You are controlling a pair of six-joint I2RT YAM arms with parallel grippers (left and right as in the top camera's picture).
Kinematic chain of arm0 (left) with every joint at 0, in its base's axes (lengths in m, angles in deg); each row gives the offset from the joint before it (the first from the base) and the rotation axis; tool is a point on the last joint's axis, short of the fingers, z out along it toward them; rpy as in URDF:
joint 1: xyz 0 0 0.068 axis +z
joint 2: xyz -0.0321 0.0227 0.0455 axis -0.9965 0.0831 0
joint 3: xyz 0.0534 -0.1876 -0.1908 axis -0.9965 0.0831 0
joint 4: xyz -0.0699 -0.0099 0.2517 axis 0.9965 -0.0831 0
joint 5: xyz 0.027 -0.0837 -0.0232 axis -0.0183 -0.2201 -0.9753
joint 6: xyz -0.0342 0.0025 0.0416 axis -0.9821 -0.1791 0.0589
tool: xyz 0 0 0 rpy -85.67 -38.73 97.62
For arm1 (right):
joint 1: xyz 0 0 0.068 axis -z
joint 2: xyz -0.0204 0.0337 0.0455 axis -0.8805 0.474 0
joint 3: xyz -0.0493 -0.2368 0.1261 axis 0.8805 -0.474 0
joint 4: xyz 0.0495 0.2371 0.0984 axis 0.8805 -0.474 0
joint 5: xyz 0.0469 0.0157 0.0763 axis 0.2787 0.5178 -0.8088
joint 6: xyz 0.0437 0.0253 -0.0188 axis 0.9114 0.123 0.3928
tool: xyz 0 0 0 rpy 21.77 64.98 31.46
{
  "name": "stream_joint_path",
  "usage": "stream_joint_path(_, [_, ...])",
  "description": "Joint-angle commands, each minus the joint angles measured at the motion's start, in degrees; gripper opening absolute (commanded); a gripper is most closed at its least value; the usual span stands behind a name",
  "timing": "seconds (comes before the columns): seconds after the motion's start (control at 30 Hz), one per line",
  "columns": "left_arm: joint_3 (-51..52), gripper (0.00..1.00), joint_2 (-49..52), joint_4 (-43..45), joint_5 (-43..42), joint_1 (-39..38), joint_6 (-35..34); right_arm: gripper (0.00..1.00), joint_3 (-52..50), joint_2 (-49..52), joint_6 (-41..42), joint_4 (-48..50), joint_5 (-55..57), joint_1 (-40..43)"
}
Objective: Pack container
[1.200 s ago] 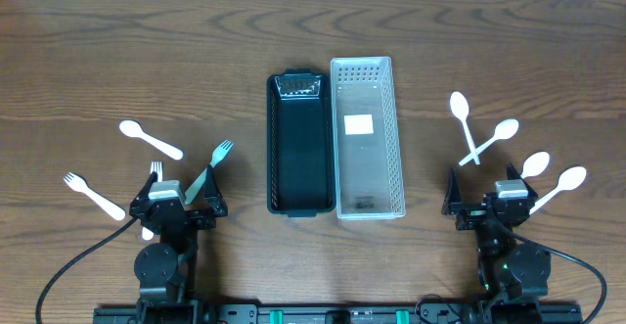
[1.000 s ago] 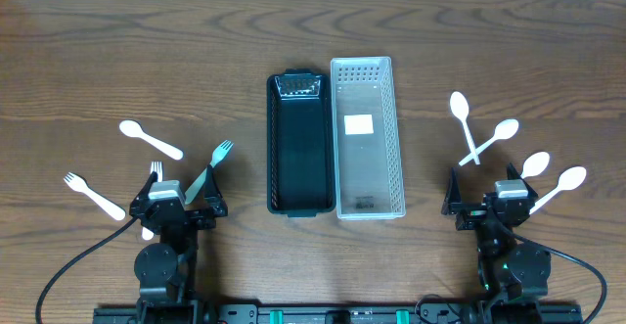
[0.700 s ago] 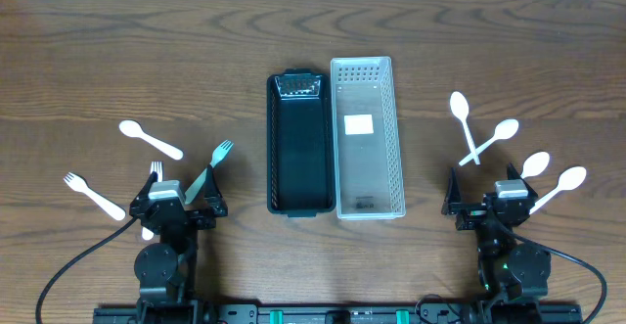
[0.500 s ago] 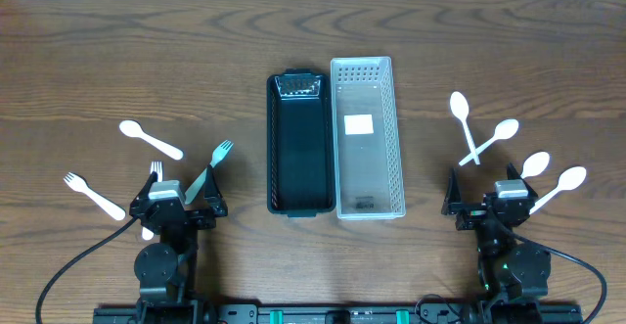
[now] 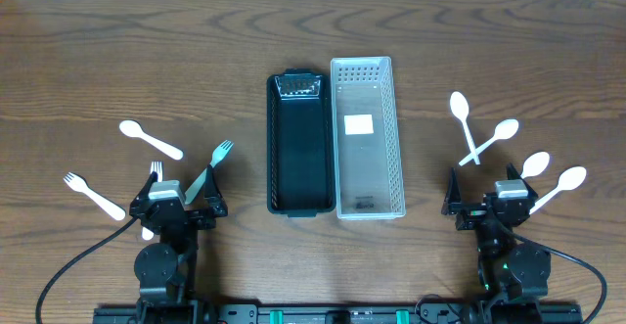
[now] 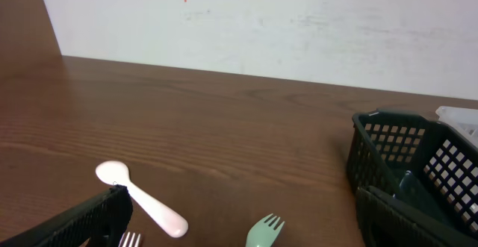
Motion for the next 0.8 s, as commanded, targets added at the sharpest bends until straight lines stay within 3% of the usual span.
stream_joint_path(0.0, [1.27, 0.98, -0.37, -2.03, 0.44, -0.22, -0.07, 0.99, -0.09, -0.39, -0.28, -0.26, -0.20, -0.57])
stream_joint_path(0.77, [1.27, 0.98, -0.37, -2.03, 0.44, -0.24, -0.04, 0.99, -0.09, -0.39, -1.14, 0.00, 0.83, -0.52])
